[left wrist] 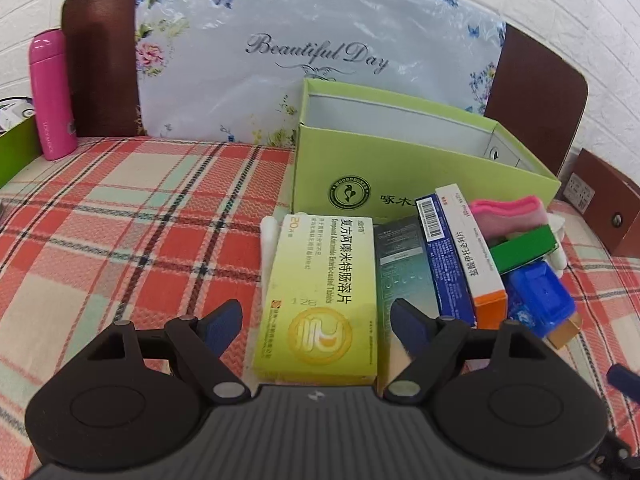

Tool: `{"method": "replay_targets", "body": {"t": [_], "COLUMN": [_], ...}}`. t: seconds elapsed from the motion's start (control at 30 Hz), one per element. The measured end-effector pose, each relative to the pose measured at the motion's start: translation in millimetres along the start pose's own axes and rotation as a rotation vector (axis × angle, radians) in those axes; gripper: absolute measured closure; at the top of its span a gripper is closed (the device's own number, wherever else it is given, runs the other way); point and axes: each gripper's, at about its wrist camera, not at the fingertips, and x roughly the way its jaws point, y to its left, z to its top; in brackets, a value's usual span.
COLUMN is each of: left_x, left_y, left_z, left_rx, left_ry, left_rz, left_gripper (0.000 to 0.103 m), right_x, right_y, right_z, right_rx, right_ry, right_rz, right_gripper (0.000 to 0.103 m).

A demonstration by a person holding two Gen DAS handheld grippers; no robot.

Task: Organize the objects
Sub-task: 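Grasp the yellow medicine box with the left tool while the right tool grasps the blue square container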

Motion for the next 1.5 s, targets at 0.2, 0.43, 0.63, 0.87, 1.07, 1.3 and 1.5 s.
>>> {"method": "replay_targets", "body": {"t": [0.2, 0.43, 0.63, 0.87, 1.07, 1.3, 1.5], "left_x": [2.7, -49.5, -73.0, -84.9, -71.3, -64.5, -60.4], "left_y": [7.6, 9.7, 6.1, -10.0, -31.6, -34.3, -37.6], "left_z": [-1.0, -17.8, -47.3, -72.1, -68.2, -71.2, -72.0], "left_rx": [0.001, 0.009, 0.036, 0.08, 0.124, 0.134, 0.137], "left_ry": [0.035, 0.012, 0.069, 0.12, 0.106, 0.125, 0.14], "left_rz": [-0.03, -0.089, -0.152, -0.233, -0.175, -0.157, -0.158], "left_gripper": [0.034, 0.034, 0.034, 0.034, 0.032, 0.032, 0.032], "right_x": [22.9, 59.6, 62.3, -7.1, -35.1, -25.6, -21.4], "right_y": [-2.4, 1.0, 1.7, -23.7, -27.2, -18.1, -17.2], "right_z": [13.7, 26.9, 30.1, 3.3, -10.9, -15.9, -16.4], "right_rx": [-0.041, -0.097, -0.123, -0.089, -0.076, -0.095, -0.09], "right_ry": [-0.003, 0.012, 0.046, 0.109, 0.106, 0.117, 0.131], "right_rz": [-0.019, -0.026, -0.002, 0.037, 0.028, 0.006, -0.001], "right_gripper": [0.027, 0.027, 0.049, 0.049, 0.046, 0.038, 0.038]}}
